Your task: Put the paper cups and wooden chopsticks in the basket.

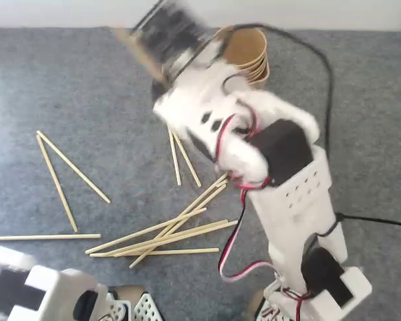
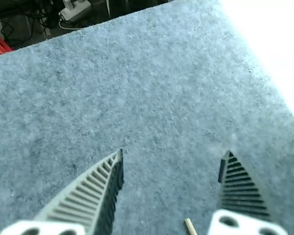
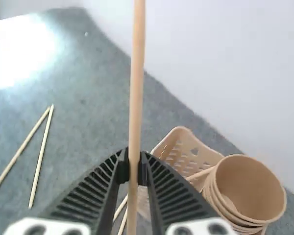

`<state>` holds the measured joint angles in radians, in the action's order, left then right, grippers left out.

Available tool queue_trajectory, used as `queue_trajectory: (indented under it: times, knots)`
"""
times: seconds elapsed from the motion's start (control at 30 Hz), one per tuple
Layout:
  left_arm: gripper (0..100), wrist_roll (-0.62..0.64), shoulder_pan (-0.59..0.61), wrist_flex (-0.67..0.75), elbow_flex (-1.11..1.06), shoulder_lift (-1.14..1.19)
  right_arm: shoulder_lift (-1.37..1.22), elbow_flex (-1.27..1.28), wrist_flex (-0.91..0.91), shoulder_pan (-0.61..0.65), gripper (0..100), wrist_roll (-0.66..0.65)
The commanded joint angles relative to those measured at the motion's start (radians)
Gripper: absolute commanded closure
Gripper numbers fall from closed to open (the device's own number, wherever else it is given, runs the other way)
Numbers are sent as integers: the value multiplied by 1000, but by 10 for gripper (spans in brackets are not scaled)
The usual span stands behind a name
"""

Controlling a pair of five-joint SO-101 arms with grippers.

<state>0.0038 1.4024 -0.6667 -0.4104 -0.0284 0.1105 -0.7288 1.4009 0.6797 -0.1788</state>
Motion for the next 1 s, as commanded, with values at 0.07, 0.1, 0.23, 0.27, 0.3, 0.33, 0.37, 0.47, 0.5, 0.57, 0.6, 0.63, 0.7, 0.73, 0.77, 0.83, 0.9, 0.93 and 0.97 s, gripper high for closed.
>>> queue_trajectory:
  times: [0.07, 0.1, 0.23, 0.27, 0.3, 0.33, 0.37, 0.47, 0.5, 0.57, 0.6, 0.63, 0.7, 0.73, 0.77, 0.83, 0.9, 0.93, 0.97]
  knots:
    - [701, -6, -15, -15, 54, -89, -25, -49, -177, -96, 991, 195]
    - [701, -6, -15, -15, 44, -115, -38, -49, -194, -97, 991, 206]
    - [701, -6, -29, -11, -24, -230, -99, -49, -272, -137, 991, 253]
    - [701, -6, -34, -9, -44, -255, -119, -49, -303, -147, 991, 273]
    - [701, -6, -40, -9, -62, -278, -143, -49, -338, -160, 991, 296]
    - [701, -6, -43, -8, -77, -298, -170, -49, -380, -173, 991, 324]
    - [701, -6, -44, -8, -91, -313, -199, -49, -426, -182, 991, 354]
    - [701, -6, -46, 28, -133, -341, -286, -49, -578, -206, 991, 430]
    - [701, -6, -46, 40, -147, -345, -311, -49, -621, -214, 991, 433]
    - [701, -6, -44, 55, -171, -348, -361, -49, -702, -223, 991, 400]
    - [701, -6, -44, 57, -182, -348, -386, -49, -737, -234, 991, 379]
    - [701, -8, -44, 57, -191, -348, -410, -49, -769, -242, 991, 362]
    - [701, -9, -44, 68, -217, -348, -458, -49, -843, -249, 991, 334]
    - [701, -9, -44, 81, -239, -348, -483, -49, -875, -254, 991, 324]
    - [701, -9, -44, 97, -262, -350, -504, -49, -901, -262, 991, 310]
    - [701, -9, -46, 117, -306, -350, -535, -49, -921, -263, 989, 279]
    - [701, -9, -54, 135, -352, -350, -547, -51, -918, -262, 987, 252]
    - [701, -9, -58, 146, -378, -350, -549, -51, -912, -262, 980, 247]
    - [701, -9, -61, 160, -404, -350, -547, -51, -900, -262, 958, 244]
